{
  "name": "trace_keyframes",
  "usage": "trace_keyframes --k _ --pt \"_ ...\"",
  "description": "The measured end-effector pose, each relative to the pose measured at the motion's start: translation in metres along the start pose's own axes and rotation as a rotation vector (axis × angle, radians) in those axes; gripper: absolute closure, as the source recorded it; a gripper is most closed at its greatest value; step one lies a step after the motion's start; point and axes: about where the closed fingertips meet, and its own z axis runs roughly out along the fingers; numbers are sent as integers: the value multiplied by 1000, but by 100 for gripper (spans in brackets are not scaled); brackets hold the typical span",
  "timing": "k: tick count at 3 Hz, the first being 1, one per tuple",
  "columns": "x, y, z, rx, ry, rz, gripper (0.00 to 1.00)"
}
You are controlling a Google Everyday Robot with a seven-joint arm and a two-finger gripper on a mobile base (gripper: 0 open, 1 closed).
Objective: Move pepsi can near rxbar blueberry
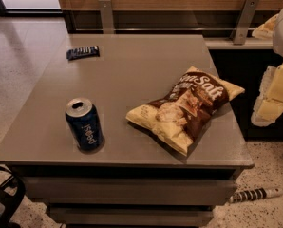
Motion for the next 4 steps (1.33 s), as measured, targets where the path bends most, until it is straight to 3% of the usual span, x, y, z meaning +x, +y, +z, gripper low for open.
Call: trace_keyframes --k 1,2,3,4 --pt "-1 0 -1 2 -3 0 0" --pt "-9 3 5 -25 -68 3 0" --pt "-26 16 19 -53 -157 5 0" --pt "-47 34 77 -104 -327 34 0"
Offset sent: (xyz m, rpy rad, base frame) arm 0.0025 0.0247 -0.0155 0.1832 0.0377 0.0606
